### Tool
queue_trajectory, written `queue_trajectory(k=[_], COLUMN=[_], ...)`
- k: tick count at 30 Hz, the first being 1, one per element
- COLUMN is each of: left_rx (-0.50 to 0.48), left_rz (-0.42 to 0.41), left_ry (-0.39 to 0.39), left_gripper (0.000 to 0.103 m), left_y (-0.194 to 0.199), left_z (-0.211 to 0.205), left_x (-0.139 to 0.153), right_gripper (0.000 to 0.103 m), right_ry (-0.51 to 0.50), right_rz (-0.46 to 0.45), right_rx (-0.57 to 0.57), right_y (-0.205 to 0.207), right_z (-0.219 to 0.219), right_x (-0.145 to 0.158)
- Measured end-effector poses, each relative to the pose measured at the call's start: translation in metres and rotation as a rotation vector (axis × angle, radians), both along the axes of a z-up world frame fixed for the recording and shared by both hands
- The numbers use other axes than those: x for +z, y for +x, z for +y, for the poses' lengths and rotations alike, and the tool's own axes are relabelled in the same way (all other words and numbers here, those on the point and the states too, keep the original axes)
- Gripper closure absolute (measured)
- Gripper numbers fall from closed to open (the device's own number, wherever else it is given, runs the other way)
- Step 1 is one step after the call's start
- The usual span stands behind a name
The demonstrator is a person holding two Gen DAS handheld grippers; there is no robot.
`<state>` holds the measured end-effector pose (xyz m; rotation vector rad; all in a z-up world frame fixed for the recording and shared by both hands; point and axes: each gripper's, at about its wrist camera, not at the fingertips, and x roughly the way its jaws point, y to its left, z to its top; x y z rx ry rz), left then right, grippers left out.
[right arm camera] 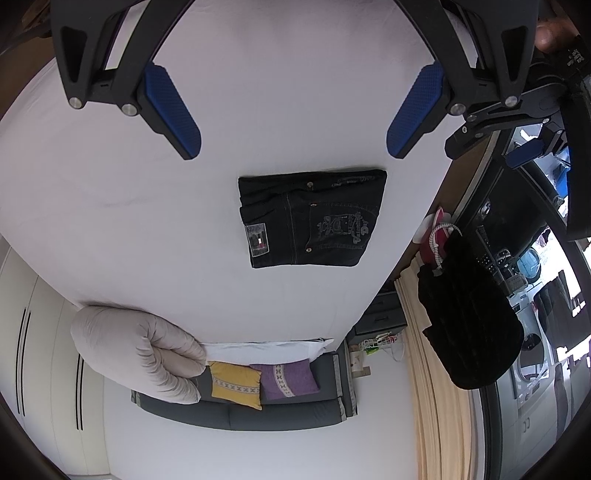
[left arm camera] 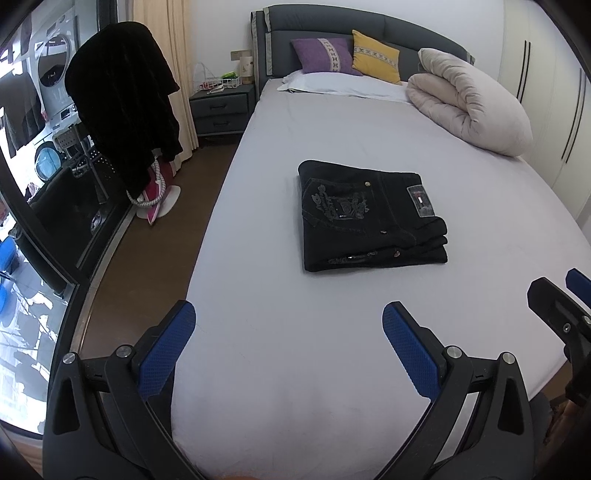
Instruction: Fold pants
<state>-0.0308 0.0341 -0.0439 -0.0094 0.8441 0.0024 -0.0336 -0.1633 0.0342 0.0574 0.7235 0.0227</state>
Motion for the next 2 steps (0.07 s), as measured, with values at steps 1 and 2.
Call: queue_trajectory(k=[1,2], left_rx=[-0.001,0.000], left_rz=[0.001,0.000], left_ry=[0.000,0.000], left_gripper=[0.000,0.000], left_y=[0.0033,0.0038], left_z=[0.0005,0.0013], left_x=[0.0001,0.0003], right_gripper=[0.000,0.000], right_ry=[0.000,0.000], right_rz=[0.002,0.003], right_rx=[0.000,0.001], right_y=[-0.0008,-0.0023], right_z=[0.0000,0.0007], right_x=[-0.0003,-0.0013])
